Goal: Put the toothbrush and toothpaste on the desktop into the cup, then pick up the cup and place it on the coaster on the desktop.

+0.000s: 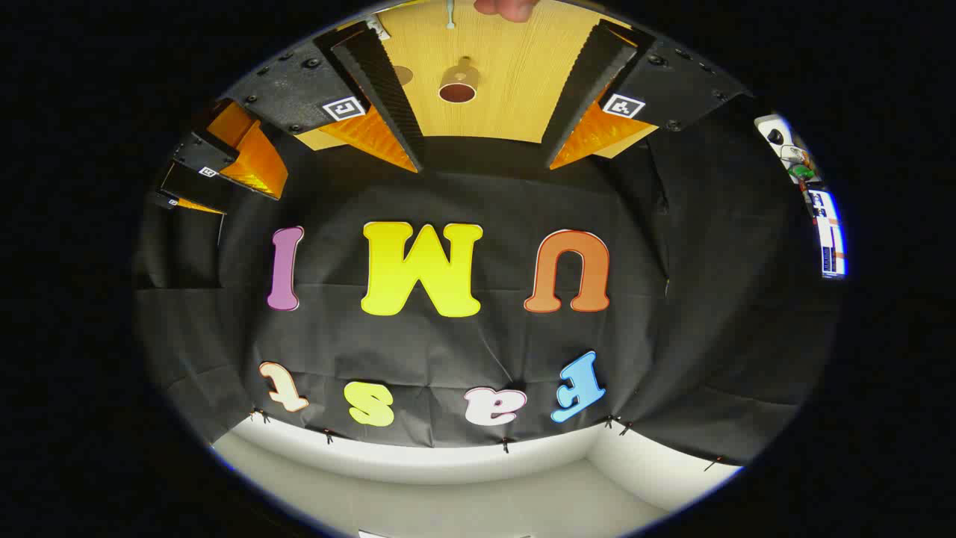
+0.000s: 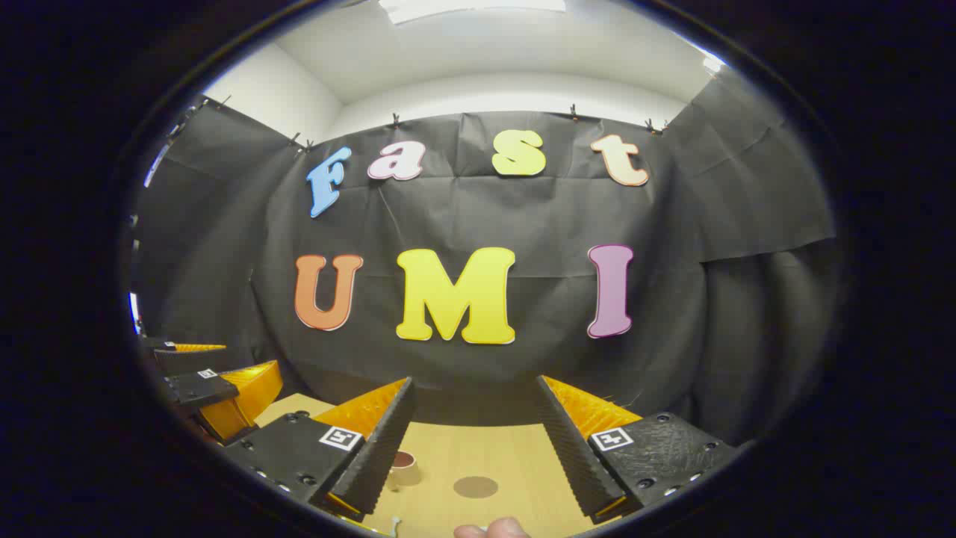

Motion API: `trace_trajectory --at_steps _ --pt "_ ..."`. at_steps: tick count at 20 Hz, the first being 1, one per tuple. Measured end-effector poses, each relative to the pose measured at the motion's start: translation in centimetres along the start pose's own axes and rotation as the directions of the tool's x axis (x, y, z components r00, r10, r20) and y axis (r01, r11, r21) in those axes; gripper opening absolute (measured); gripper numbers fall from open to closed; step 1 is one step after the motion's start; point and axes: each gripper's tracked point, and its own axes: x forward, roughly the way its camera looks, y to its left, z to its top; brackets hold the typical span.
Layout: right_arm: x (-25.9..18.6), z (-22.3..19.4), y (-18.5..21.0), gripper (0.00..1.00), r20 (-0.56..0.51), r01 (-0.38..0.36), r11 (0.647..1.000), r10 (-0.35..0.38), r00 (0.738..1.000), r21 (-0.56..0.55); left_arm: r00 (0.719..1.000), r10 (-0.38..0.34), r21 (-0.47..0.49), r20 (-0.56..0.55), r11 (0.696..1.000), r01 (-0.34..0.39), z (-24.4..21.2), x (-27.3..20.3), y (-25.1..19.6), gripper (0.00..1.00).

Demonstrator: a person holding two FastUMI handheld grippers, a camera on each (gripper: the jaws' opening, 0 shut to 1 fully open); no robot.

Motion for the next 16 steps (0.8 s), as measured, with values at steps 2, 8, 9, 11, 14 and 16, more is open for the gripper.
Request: trace_trajectory --at_steps 2,8,9,11,14,16 --pt "0.1 -0.2 -0.4 0.97 -0.004 0.007 1.0 -0.007 1.0 0.0 1.0 -0.013 0.005 -0.005 1.0 0.013 0.2 0.2 -0.4 0.99" --pt "0.3 -0.2 -1.6 0.95 -0.006 0.024 1.0 -0.024 1.0 0.002 1.0 -0.021 0.019 -0.016 1.0 0.021 -0.3 0.2 -1.4 0.99" --pt "0.4 -0.2 -1.8 0.95 -0.003 0.026 1.0 -0.026 1.0 0.005 1.0 -0.021 0.026 -0.017 0.999 0.021 -0.3 0.3 -1.4 0.99" --pt "0.5 -0.3 -2.1 0.95 -0.006 0.03 0.999 -0.03 1.0 0.012 1.0 -0.019 0.034 -0.017 0.999 0.02 -0.2 0.3 -1.4 0.99" --pt "0.7 -0.4 -1.7 0.95 -0.011 0.019 1.0 -0.019 1.0 0.006 1.0 -0.017 0.031 -0.02 0.999 0.018 -0.4 0.4 -1.3 0.99" --pt "0.7 -0.2 -1.4 0.95 -0.006 0.006 1.0 -0.006 1.0 0.007 0.999 -0.014 0.033 -0.029 0.999 0.015 -0.6 0.4 -1.2 0.99"
